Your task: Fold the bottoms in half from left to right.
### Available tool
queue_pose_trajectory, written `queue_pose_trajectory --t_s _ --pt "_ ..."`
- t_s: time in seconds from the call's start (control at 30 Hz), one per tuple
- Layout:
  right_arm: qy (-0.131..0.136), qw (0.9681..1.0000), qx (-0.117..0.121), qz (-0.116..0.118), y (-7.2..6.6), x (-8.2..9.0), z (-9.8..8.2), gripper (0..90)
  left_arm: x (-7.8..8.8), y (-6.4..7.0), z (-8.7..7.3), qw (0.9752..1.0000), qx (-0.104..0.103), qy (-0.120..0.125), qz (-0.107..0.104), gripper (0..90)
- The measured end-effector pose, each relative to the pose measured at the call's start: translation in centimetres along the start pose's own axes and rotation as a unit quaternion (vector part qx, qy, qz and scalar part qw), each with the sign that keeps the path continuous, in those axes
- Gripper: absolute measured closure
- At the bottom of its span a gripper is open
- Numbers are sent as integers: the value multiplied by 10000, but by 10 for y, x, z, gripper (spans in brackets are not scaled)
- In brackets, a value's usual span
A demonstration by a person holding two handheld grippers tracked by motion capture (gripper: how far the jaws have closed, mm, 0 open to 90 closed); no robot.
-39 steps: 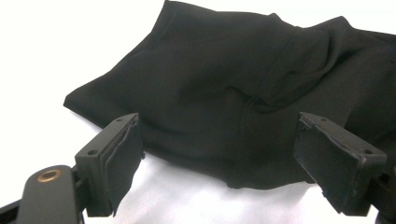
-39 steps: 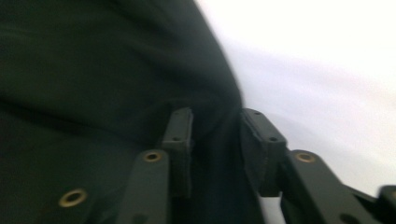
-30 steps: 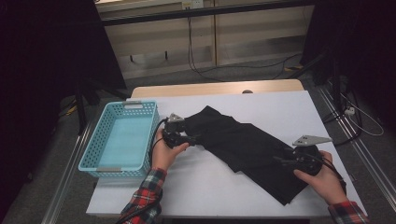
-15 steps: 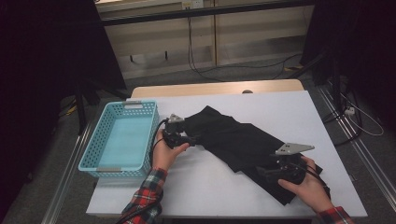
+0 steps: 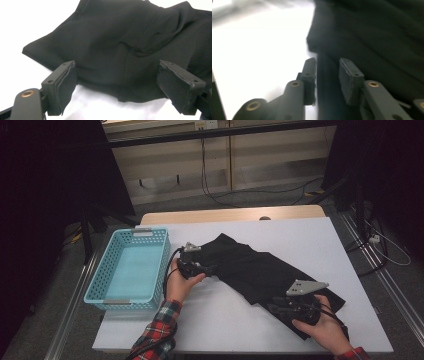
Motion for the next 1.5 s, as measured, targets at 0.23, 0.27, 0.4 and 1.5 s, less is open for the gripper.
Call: queue_pose_trajectory --t_s 0.23,0.27,0.4,1.5 --pt "-301 9989 335 -85 -5 -20 -4 618 -3 -1 -1 9999 128 -23 53 215" --pt "-328 9987 390 -95 -5 -22 -3 650 -3 -1 -1 9998 201 -3 72 223" --pt "-429 9970 605 -224 -4 -27 -2 847 -3 -5 0 9994 333 -46 100 274" --pt "-467 9950 778 412 -12 12 -20 879 0 -20 20 9966 789 200 126 849"
Point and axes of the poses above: each handheld gripper's, and its own axes: x roughly backward along the jaws, z roughly out of its top, y roughly to its right, the point moved 3 cm from there along -x, roughly forward along the jaws, and after that the axes turned 14 degrees about x, right-handed, at the moved point
